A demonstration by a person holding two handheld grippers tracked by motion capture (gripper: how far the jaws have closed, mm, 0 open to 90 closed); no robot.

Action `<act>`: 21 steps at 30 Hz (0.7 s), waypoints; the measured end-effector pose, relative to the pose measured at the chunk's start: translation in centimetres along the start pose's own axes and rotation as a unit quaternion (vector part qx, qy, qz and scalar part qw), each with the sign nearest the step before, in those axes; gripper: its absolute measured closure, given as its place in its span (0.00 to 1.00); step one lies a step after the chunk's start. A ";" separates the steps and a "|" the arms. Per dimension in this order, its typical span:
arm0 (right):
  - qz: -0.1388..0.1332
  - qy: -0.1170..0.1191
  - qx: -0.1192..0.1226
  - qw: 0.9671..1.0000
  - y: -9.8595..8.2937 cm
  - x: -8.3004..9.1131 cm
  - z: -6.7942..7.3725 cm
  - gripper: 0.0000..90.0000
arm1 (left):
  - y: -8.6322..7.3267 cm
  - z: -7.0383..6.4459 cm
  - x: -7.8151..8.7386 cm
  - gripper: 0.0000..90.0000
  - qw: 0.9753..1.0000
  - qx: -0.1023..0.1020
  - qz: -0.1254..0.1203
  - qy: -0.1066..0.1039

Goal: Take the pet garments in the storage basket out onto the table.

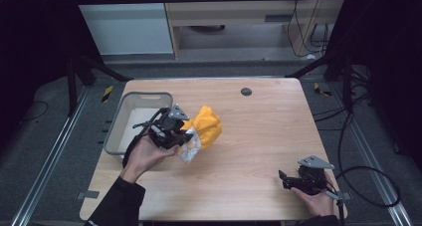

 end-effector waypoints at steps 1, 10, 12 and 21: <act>0.000 0.000 0.000 1.000 0.0 0.0 0.0 0.10 | 0.0 -0.1 -0.1 0.92 1.000 0.000 0.000 -0.001; -0.001 0.001 0.000 1.000 0.0 0.0 0.0 0.10 | 0.2 -1.2 -1.2 0.92 1.000 -0.006 0.000 -0.011; -0.001 0.001 0.000 1.000 0.0 0.0 0.0 0.10 | 0.2 -1.4 -1.4 0.92 1.000 -0.008 0.001 -0.013; -0.001 0.001 0.000 1.000 0.0 0.0 0.0 0.10 | 0.0 -2.3 -2.6 0.92 1.000 -0.010 0.002 -0.021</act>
Point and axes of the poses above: each handheld gripper's, and its own axes: x roughly backward along the jaws, y roughly out of its top, z roughly to its left, the point moved 4 cm from there along -x, roughly forward along the jaws, and after that the axes turned 15 degrees about y, right-handed, at the moved point
